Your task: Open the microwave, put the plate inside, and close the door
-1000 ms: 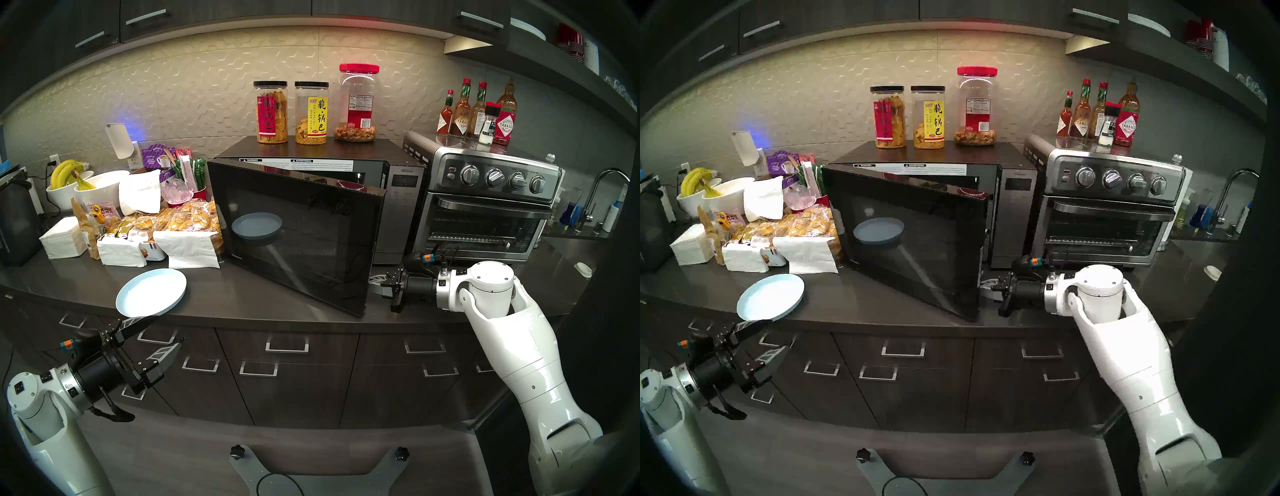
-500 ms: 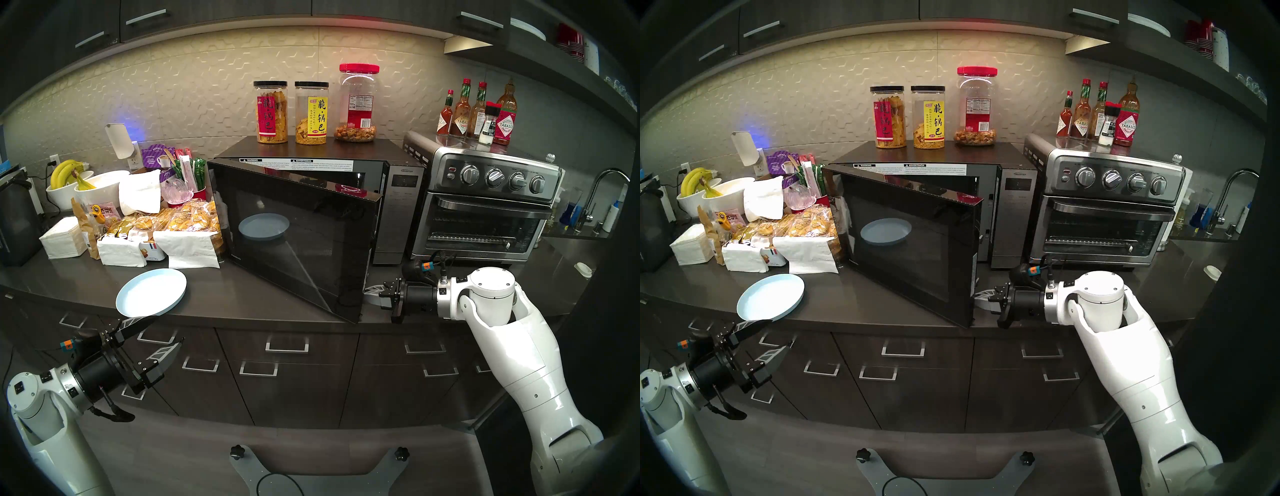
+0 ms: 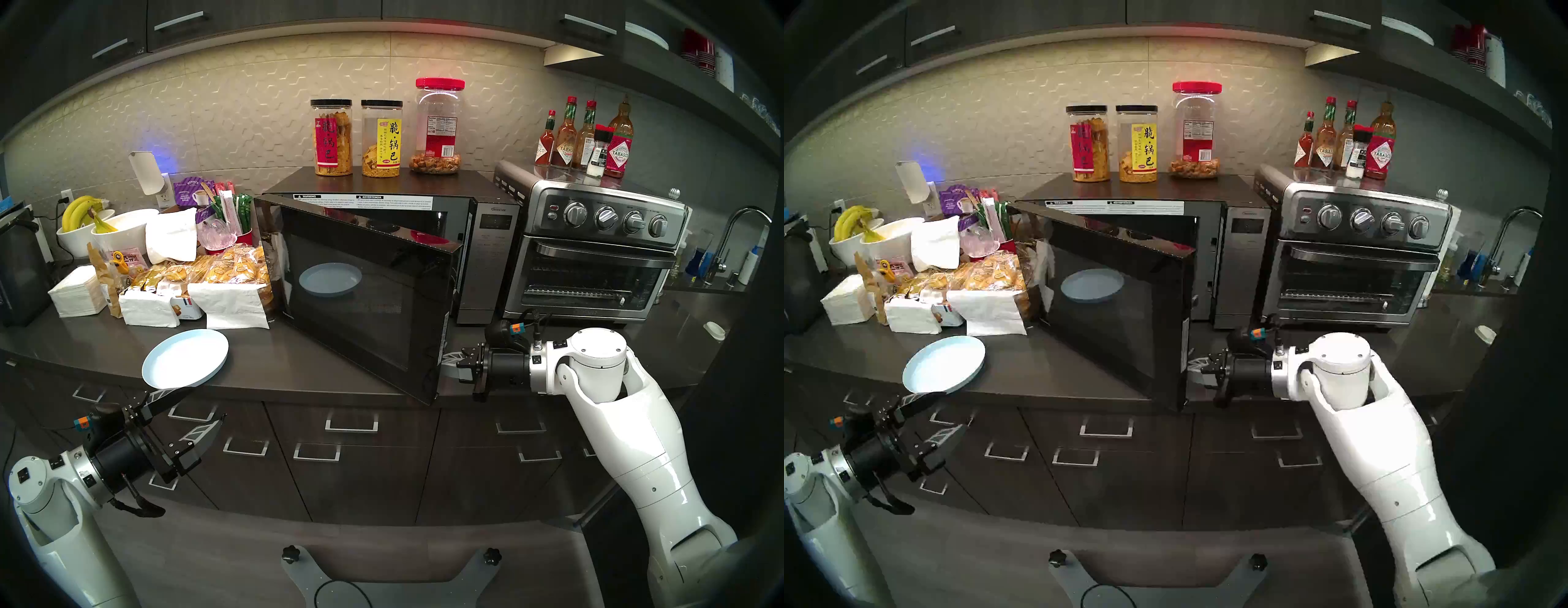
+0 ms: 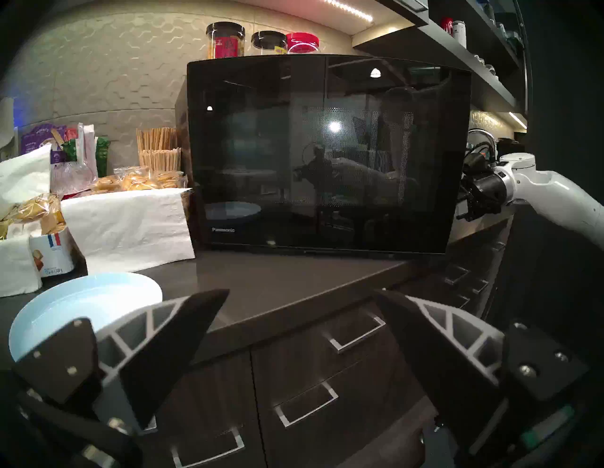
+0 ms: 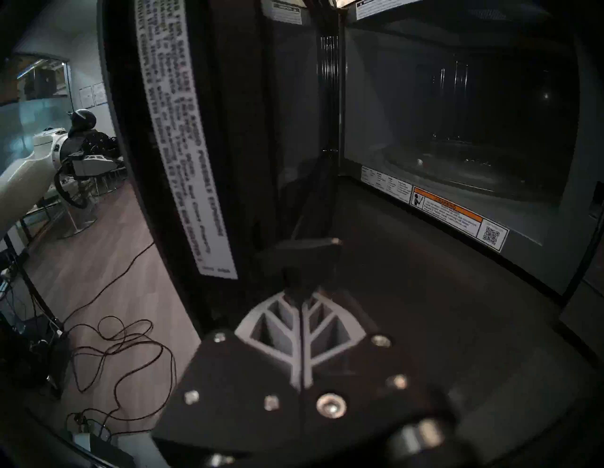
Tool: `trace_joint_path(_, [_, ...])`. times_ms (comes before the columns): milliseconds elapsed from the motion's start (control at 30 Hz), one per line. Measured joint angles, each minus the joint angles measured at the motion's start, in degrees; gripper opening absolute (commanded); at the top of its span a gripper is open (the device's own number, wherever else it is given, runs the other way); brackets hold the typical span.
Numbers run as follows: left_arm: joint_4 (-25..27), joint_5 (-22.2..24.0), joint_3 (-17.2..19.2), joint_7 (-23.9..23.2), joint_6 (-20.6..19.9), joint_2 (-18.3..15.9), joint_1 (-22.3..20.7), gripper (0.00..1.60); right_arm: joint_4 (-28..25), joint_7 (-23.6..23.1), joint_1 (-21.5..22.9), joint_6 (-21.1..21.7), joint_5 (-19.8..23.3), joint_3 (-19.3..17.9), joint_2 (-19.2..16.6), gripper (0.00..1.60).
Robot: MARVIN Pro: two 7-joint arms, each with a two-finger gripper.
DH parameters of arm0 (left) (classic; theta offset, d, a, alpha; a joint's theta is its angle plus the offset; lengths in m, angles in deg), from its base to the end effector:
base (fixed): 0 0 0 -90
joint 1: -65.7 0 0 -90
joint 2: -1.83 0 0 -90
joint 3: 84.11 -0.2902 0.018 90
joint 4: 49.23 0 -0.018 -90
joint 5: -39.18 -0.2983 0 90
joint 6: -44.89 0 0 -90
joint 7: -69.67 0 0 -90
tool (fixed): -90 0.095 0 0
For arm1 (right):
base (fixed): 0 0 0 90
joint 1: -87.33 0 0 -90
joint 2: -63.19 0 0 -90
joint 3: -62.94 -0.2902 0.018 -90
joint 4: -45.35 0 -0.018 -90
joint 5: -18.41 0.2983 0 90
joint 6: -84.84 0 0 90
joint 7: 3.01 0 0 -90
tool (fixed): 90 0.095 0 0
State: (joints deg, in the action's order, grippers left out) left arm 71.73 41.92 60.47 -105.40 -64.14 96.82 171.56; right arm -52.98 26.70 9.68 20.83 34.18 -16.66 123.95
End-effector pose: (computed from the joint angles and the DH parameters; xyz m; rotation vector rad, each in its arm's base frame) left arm 0.1910 0.1670 -0.2224 2.0424 -0.5647 1.7828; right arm 0.3915 0.0041 -0.2171 -1.7712 -1.1661 -1.2394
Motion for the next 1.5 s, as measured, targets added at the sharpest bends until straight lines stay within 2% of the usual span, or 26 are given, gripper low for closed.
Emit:
trace_joint_path(433, [0.0,0.0,0.0,0.0,0.0,0.0,0.0,1.6,-3.35,0.41,-2.18,1.79,-0.06,1.38,0.2,0.0])
trace_joint_path(1000, [0.0,0.0,0.0,0.0,0.0,0.0,0.0,1.6,-7.74,-0.67,-6.98,1.39,-0.22,1.62,-0.94,0.0])
trace_joint_path(1500, [0.0,0.0,0.0,0.0,0.0,0.0,0.0,1.6,-10.09,0.65,-7.93,1.74,-0.97,4.33,0.06,0.0])
